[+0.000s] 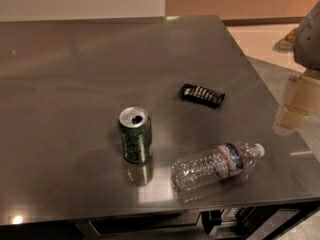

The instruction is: Move rxbar chocolate near green can

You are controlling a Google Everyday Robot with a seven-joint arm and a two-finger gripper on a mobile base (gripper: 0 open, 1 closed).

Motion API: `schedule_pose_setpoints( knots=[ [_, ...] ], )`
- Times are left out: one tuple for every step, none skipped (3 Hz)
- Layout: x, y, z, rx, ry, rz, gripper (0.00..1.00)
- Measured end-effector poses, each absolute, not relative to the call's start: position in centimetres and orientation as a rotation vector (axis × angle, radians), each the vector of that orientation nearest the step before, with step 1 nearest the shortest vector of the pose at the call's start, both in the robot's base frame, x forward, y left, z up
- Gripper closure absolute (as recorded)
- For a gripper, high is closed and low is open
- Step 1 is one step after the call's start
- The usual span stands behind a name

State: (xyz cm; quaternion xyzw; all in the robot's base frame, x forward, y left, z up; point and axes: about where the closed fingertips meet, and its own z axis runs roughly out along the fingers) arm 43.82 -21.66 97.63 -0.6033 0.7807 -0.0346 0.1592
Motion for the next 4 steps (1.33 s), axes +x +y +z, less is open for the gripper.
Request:
schedule_pose_setpoints(
  knots=[
    [43.8, -21.7, 97.6, -1.724, 2.231, -0.099, 0.0],
    [44.0, -21.5, 97.7, -1.728, 2.231, -0.093, 0.0],
    [45.6, -20.3, 96.9, -1.74, 2.229, -0.049, 0.0],
    [47.8, -18.1, 94.9, -1.761, 2.223, -0.004, 0.0]
  ],
)
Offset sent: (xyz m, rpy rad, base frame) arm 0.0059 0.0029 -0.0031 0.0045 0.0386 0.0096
